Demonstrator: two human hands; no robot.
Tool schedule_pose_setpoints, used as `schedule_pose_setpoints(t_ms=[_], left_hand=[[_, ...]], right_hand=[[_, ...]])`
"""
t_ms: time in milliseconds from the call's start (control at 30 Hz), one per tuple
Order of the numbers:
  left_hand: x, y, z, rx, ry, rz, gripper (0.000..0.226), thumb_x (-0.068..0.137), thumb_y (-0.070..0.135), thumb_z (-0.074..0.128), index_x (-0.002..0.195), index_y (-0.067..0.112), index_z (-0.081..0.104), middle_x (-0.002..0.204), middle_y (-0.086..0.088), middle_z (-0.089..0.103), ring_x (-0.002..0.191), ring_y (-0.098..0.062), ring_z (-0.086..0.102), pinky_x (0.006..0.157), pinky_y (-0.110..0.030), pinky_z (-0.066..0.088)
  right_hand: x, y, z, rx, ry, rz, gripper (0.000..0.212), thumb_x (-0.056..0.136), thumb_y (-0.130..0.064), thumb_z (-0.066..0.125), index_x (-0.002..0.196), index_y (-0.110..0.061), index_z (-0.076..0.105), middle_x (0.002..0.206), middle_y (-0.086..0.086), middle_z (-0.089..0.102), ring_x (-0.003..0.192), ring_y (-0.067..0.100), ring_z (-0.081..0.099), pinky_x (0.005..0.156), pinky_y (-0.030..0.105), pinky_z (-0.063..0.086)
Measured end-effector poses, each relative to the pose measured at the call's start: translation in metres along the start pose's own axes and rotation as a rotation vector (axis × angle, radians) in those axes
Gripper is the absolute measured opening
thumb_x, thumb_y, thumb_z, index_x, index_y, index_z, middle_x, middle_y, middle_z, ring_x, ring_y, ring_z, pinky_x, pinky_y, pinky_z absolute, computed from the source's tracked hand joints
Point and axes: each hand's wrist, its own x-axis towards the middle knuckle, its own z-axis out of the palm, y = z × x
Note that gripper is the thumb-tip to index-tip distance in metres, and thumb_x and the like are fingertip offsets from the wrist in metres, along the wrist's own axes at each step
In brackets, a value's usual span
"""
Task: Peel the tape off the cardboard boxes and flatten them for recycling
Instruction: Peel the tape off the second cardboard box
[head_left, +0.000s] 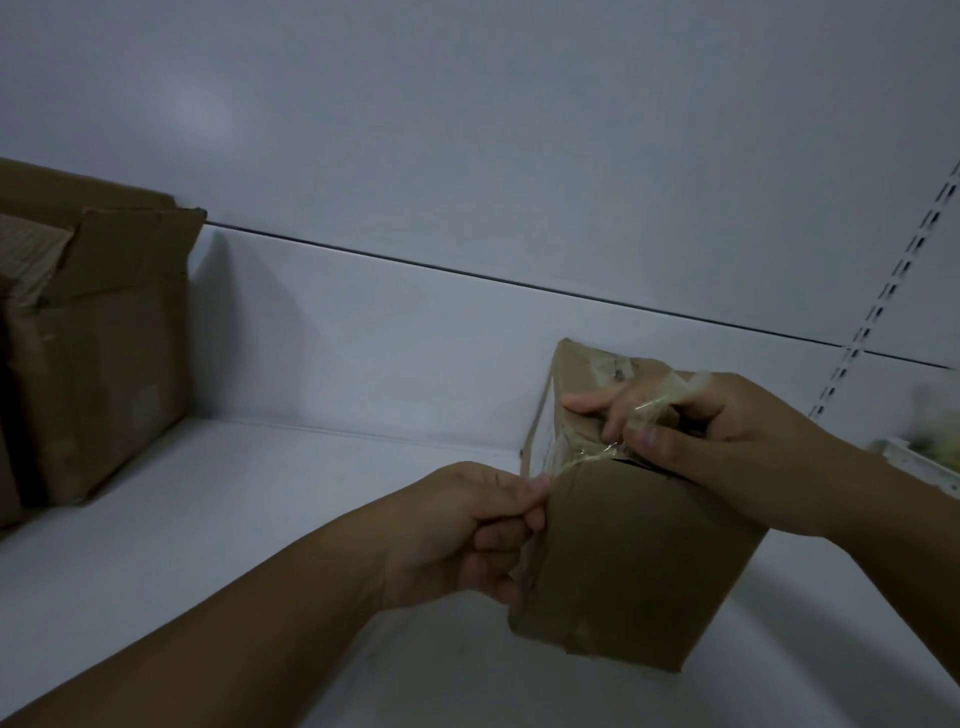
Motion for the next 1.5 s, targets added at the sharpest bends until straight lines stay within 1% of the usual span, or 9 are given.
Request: schedule_pose_setpoints(t_ms=[167, 333, 600, 800, 1000, 1100, 1167, 1300, 1500], left_hand=[[0.002, 0.0, 0.005, -0.143, 0.056, 0.08, 0.021, 0.074, 0.021, 0.059, 0.055, 0.011, 0.057, 0.033, 0.006, 0.035, 0.026, -0.006, 0.033, 0.039, -0.02, 0.045], [0.003, 0.001, 0.011, -0.048, 0.23, 0.274, 0.02, 0.066, 0.025, 0.06, 0.049, 0.015, 0.056, 0.033, 0.004, 0.032, 0.026, -0.008, 0.029, 0.039, -0.022, 0.042], [-0.005, 0.012, 0.011, 0.12, 0.409, 0.474, 0.028, 0.072, 0.016, 0.059, 0.044, 0.016, 0.054, 0.029, 0.004, 0.031, 0.024, -0.01, 0.027, 0.041, -0.023, 0.043], [-0.018, 0.062, 0.027, 0.47, 0.478, 0.703, 0.034, 0.087, 0.025, 0.049, 0.056, 0.017, 0.061, 0.04, -0.001, 0.048, 0.049, -0.019, 0.059, 0.063, -0.025, 0.056], [0.0, 0.081, 0.068, 0.743, 0.478, 0.676, 0.032, 0.094, 0.025, 0.045, 0.066, 0.015, 0.057, 0.057, -0.001, 0.061, 0.059, -0.014, 0.06, 0.064, -0.032, 0.057], [0.005, 0.073, 0.075, 0.863, 0.497, 0.625, 0.031, 0.091, 0.036, 0.049, 0.072, 0.013, 0.057, 0.067, -0.008, 0.065, 0.067, -0.023, 0.062, 0.077, -0.048, 0.055], [0.004, 0.07, 0.075, 0.871, 0.522, 0.61, 0.033, 0.081, 0.049, 0.055, 0.07, 0.018, 0.056, 0.073, -0.015, 0.064, 0.069, -0.029, 0.06, 0.077, -0.052, 0.053], [-0.003, 0.068, 0.062, 1.113, 0.83, 0.667, 0.031, 0.071, 0.05, 0.062, 0.063, 0.024, 0.049, 0.067, -0.001, 0.063, 0.067, -0.015, 0.059, 0.061, -0.023, 0.05], [-0.005, 0.053, 0.061, 1.137, 0.803, 0.616, 0.009, 0.085, 0.028, 0.059, 0.081, 0.036, 0.059, 0.074, 0.018, 0.066, 0.074, 0.005, 0.061, 0.063, -0.005, 0.043]], right_hand=[[0.0, 0.0, -0.001, -0.022, 0.002, 0.029, 0.03, 0.075, -0.057, 0.052, 0.084, -0.03, 0.065, 0.113, -0.031, 0.063, 0.11, -0.009, 0.055, 0.091, 0.029, 0.045], [0.0, -0.001, -0.001, -0.119, 0.005, 0.05, 0.04, 0.069, -0.068, 0.041, 0.087, -0.04, 0.062, 0.109, -0.008, 0.067, 0.102, 0.015, 0.061, 0.089, 0.047, 0.048], [0.0, 0.0, -0.001, -0.078, -0.037, 0.067, 0.038, 0.079, -0.071, 0.032, 0.099, -0.049, 0.057, 0.11, -0.015, 0.066, 0.099, 0.001, 0.058, 0.09, 0.022, 0.046], [-0.001, -0.001, -0.003, -0.041, -0.068, 0.047, 0.068, 0.067, -0.076, 0.028, 0.103, -0.03, 0.062, 0.11, -0.003, 0.065, 0.103, 0.013, 0.058, 0.095, 0.041, 0.045], [0.013, 0.004, -0.009, 0.069, -0.124, 0.061, 0.009, 0.088, -0.033, 0.052, 0.085, -0.033, 0.06, 0.087, -0.015, 0.06, 0.095, 0.006, 0.055, 0.084, 0.019, 0.039], [0.008, -0.002, -0.013, 0.225, -0.062, -0.005, 0.012, 0.092, -0.029, 0.052, 0.093, -0.026, 0.064, 0.088, -0.015, 0.068, 0.088, -0.003, 0.062, 0.077, 0.014, 0.044], [0.005, 0.0, -0.012, 0.182, -0.005, -0.01, 0.02, 0.093, -0.031, 0.05, 0.1, -0.022, 0.066, 0.099, -0.004, 0.069, 0.094, 0.007, 0.064, 0.086, 0.03, 0.049], [0.006, -0.001, -0.009, 0.122, 0.025, -0.011, 0.021, 0.093, -0.032, 0.05, 0.091, -0.021, 0.068, 0.093, 0.005, 0.066, 0.085, 0.015, 0.063, 0.082, 0.037, 0.049], [0.006, -0.001, -0.006, 0.137, 0.079, 0.001, 0.022, 0.093, -0.03, 0.049, 0.079, -0.025, 0.065, 0.08, 0.001, 0.061, 0.071, 0.012, 0.057, 0.07, 0.031, 0.045]])
